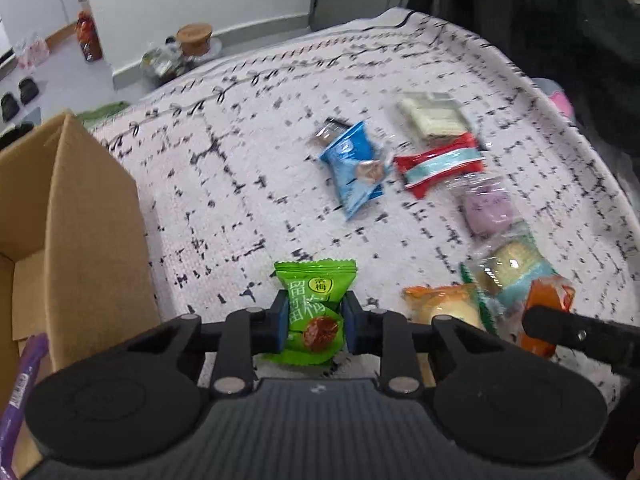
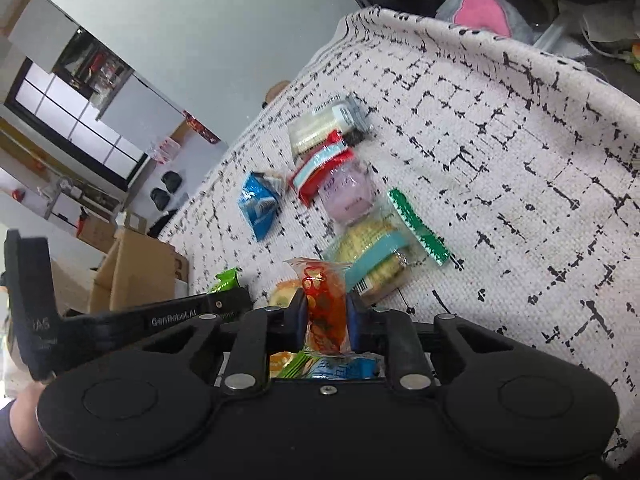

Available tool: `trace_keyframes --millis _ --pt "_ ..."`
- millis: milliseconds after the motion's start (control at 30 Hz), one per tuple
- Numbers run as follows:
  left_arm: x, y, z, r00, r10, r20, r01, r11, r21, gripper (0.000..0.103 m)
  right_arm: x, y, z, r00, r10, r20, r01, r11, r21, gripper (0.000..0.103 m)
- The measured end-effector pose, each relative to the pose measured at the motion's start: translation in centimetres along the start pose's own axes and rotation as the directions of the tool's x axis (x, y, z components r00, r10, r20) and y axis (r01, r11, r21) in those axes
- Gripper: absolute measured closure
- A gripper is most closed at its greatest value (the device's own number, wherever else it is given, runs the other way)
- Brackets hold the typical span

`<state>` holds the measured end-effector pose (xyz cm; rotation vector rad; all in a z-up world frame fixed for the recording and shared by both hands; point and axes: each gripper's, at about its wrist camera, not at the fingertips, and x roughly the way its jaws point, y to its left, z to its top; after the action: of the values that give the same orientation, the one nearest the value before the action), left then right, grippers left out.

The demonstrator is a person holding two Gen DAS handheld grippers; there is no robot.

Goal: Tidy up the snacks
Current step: 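Grasp the green candy with red center with the left tool while the right tool grasps the orange packet, then carry both candies into the cardboard box and open both tools to drop them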

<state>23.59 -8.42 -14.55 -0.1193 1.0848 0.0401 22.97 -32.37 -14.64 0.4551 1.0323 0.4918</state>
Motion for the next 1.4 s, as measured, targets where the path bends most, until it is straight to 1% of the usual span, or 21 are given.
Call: trace_keyframes --millis 133,367,433,633,767,1100,1267,1400 --pt "-1.8 -0.2 -0.1 0.999 -0.037 0.022 0.037 0.999 0.01 0.077 -0.7 0.1 0.3 0.999 0.014 0.029 -0.014 1.0 0.007 0.083" --pt "-5.0 0.4 0.3 0.996 -0.039 0.076 0.04 0.999 -0.005 0.077 -1.9 0.3 0.4 0.997 0.028 0.068 -0.028 1.0 0.01 0.083" --pt "-6.0 0.6 0.4 0.994 -0.052 0.1 0.053 0.998 -0.014 0.077 -2.1 0.5 0.4 0.997 0.034 0.073 -0.034 0.999 0.005 0.083" --pt "-8.3 0.6 0.4 0.983 -0.087 0.16 0.088 0.996 -0.005 0.077 -3.4 2.2 0.3 0.994 0.044 0.101 -0.04 0.999 -0.033 0.083" --pt "-9.3 1.1 0.2 0.979 -0.11 0.17 0.112 0.994 -0.006 0.077 -4.1 3.7 0.9 0.991 0.054 0.122 -0.048 0.998 -0.05 0.083" --pt "-11.9 2.2 -0.7 0.97 -0.115 0.215 0.124 0.992 -0.029 0.077 -4.9 7.0 0.9 0.989 0.039 0.143 -0.03 0.997 -0.071 0.083" --pt "-13.3 2.9 -1.0 0.964 -0.103 0.245 0.119 0.991 -0.053 0.077 -5.1 9.0 1.1 0.986 0.033 0.165 -0.019 0.996 -0.088 0.083" --pt "-14.0 3.7 -1.4 0.963 -0.091 0.254 0.113 0.991 -0.075 0.077 -5.2 10.3 1.1 0.983 0.034 0.178 -0.016 0.995 -0.103 0.083"
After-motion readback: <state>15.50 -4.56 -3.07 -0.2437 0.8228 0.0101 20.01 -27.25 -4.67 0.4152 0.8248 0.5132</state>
